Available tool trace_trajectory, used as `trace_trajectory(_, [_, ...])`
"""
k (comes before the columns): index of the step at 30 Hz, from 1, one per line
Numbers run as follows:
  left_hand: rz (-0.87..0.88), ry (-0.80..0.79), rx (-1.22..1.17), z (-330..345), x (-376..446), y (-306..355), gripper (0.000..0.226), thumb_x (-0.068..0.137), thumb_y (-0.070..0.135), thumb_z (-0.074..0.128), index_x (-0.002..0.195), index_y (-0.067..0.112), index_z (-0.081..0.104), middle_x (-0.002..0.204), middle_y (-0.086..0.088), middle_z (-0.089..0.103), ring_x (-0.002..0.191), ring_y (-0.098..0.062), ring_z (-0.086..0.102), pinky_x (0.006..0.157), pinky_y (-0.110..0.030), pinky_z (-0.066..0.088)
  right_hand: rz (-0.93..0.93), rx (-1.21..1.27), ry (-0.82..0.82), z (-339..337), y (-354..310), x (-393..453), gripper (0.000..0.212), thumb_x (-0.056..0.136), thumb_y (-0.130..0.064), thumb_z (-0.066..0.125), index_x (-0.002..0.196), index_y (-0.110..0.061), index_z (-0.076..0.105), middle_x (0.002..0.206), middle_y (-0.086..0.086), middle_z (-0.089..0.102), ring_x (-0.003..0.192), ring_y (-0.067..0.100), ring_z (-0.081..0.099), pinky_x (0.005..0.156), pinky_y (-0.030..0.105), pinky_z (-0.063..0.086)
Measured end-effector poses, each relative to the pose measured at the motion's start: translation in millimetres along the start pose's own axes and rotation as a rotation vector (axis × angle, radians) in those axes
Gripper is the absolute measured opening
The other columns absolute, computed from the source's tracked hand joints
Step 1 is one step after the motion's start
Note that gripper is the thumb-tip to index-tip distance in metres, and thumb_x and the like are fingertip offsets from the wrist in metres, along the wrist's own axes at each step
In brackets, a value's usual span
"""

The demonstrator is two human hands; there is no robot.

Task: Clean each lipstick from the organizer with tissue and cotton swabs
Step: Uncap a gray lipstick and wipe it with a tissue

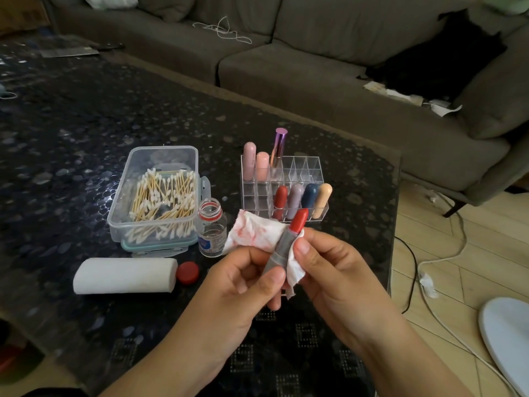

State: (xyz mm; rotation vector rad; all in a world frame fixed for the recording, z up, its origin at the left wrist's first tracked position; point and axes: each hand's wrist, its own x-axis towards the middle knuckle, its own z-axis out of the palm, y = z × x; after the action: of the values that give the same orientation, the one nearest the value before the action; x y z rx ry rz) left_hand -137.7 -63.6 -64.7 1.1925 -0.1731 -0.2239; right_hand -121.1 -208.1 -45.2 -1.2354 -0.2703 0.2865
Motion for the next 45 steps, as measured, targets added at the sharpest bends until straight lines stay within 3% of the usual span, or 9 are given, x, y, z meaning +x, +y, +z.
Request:
trace_trajectory(5, [0.046, 0.058, 0.020, 1.5, 0.0, 1.5, 0.017, 0.060, 0.031, 0.073, 0.076, 0.026, 0.072, 0.065, 0.002, 0.065, 0.058, -0.004, 0.060, 0.059, -0.015, 0.048, -0.020, -0.052, 0.055, 4.5, 3.5, 0.1, 0.038, 0.089, -0.026, 0.054, 0.101, 0.009, 0.063, 0.087, 0.038, 0.052, 0.059, 0.029, 0.051, 0.058, 0.027, 0.047])
trace_trajectory(9, [-0.061, 0.038, -0.037, 4.3, -1.5, 1.2, 0.022, 0.070, 0.040, 0.071, 0.081, 0.021, 0.068, 0.069, -0.005, 0.062, 0.057, -0.017, 0.056, 0.056, -0.026, 0.049, 0.000, -0.013, 0.041, 6.3, 5.1, 0.0, 0.037, 0.089, -0.028, 0.053, 0.103, 0.005, 0.063, 0.072, 0.031, 0.050, 0.050, 0.029, 0.046, 0.045, 0.033, 0.046])
trace_trajectory(12, [-0.170, 0.003, -0.166, 5.8, -3.4, 3.7, 0.034, 0.079, 0.043, 0.052, 0.080, 0.013, 0.069, 0.068, -0.016, 0.059, 0.051, -0.024, 0.053, 0.049, -0.030, 0.047, 0.026, 0.012, 0.032, 6.4, 3.6, -1.5, 0.034, 0.089, -0.029, 0.054, 0.101, 0.000, 0.064, 0.067, 0.032, 0.046, 0.043, 0.026, 0.045, 0.039, 0.032, 0.046])
trace_trajectory(17, [-0.095, 0.052, -0.173, 3.7, -1.5, 3.5, 0.020, 0.070, 0.032, 0.074, 0.074, 0.014, 0.069, 0.065, -0.010, 0.058, 0.050, -0.017, 0.049, 0.049, -0.025, 0.045, -0.023, -0.007, 0.025, 5.6, 3.9, -0.8, 0.036, 0.090, -0.028, 0.053, 0.099, 0.006, 0.062, 0.065, 0.032, 0.051, 0.047, 0.029, 0.052, 0.049, 0.035, 0.048])
trace_trajectory(23, [-0.091, 0.054, -0.182, 4.9, -1.3, 4.3, 0.006, 0.070, 0.022, 0.071, 0.071, 0.016, 0.069, 0.066, -0.011, 0.061, 0.053, -0.017, 0.056, 0.052, -0.025, 0.049, -0.013, -0.013, 0.042, 6.3, 4.2, -1.6, 0.037, 0.089, -0.031, 0.056, 0.102, 0.003, 0.064, 0.068, 0.022, 0.057, 0.048, 0.027, 0.049, 0.048, 0.031, 0.046])
trace_trajectory(28, [-0.197, -0.005, -0.279, 4.5, -1.2, 4.6, 0.035, 0.080, 0.036, 0.051, 0.083, 0.008, 0.070, 0.065, -0.018, 0.057, 0.050, -0.025, 0.054, 0.049, -0.030, 0.048, 0.014, 0.023, 0.036, 6.3, 4.9, -3.2, 0.037, 0.092, -0.033, 0.056, 0.101, 0.002, 0.062, 0.062, 0.025, 0.051, 0.041, 0.026, 0.046, 0.041, 0.031, 0.045])
trace_trajectory(36, [-0.098, 0.071, -0.233, 3.4, 0.3, 3.5, 0.013, 0.067, 0.020, 0.077, 0.074, 0.015, 0.069, 0.069, -0.012, 0.061, 0.055, -0.016, 0.054, 0.053, -0.025, 0.048, -0.044, -0.027, 0.074, 6.3, 7.0, -1.9, 0.032, 0.090, -0.031, 0.058, 0.097, -0.001, 0.066, 0.067, 0.018, 0.059, 0.051, 0.029, 0.049, 0.052, 0.035, 0.046])
trace_trajectory(39, [-0.120, 0.074, -0.255, 6.5, -0.1, 4.6, 0.008, 0.067, 0.021, 0.069, 0.070, 0.014, 0.069, 0.067, -0.012, 0.061, 0.053, -0.017, 0.055, 0.052, -0.025, 0.049, -0.040, -0.021, 0.078, 7.1, 6.9, -2.4, 0.033, 0.090, -0.030, 0.057, 0.097, 0.001, 0.065, 0.068, 0.020, 0.060, 0.050, 0.028, 0.048, 0.050, 0.033, 0.045])
trace_trajectory(45, [-0.171, 0.010, -0.277, 7.5, -1.3, 5.3, 0.029, 0.080, 0.029, 0.052, 0.074, 0.006, 0.069, 0.066, -0.014, 0.061, 0.053, -0.019, 0.057, 0.052, -0.027, 0.050, -0.007, -0.033, 0.082, 6.2, 5.4, -4.2, 0.032, 0.090, -0.033, 0.056, 0.095, -0.003, 0.066, 0.064, 0.022, 0.056, 0.043, 0.023, 0.047, 0.042, 0.029, 0.044])
